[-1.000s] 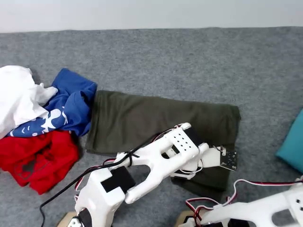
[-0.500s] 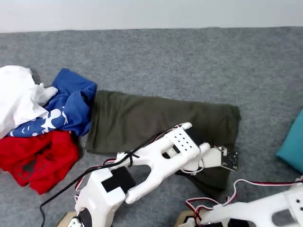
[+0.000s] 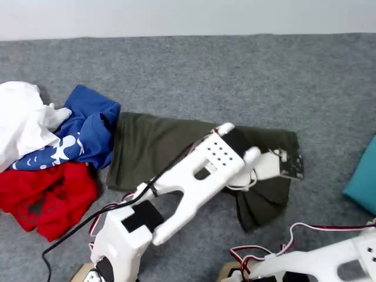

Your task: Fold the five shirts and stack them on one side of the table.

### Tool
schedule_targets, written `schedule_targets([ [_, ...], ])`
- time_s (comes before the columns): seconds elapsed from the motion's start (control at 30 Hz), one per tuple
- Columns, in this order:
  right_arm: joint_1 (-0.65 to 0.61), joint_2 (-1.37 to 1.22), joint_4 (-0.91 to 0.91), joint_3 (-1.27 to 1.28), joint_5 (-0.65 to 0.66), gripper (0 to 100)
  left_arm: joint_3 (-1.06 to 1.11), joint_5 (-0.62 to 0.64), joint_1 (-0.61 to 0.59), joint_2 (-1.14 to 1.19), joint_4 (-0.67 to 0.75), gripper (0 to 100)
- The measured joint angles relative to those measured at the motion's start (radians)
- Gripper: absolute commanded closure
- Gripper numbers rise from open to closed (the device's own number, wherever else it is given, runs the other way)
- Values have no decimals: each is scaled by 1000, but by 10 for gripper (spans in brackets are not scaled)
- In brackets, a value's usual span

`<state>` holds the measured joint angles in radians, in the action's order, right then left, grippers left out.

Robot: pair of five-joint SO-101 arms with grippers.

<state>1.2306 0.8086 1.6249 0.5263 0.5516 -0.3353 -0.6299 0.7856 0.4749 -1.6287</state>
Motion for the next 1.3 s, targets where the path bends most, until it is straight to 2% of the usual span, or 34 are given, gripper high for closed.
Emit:
schedule_targets([
  [0.43,0,0,0,0,0,987,-20,0,-91,129,107,998],
  [0.73,0,0,0,0,0,988,-236,0,-166,298,106,995],
  [0.9,0,0,0,0,0,988,-400,0,-190,420,38,990],
  [1.07,0,0,0,0,0,988,-582,0,-192,539,-66,927],
  [1.3,0,0,17,3,0,987,-740,-6,-204,585,-95,887],
])
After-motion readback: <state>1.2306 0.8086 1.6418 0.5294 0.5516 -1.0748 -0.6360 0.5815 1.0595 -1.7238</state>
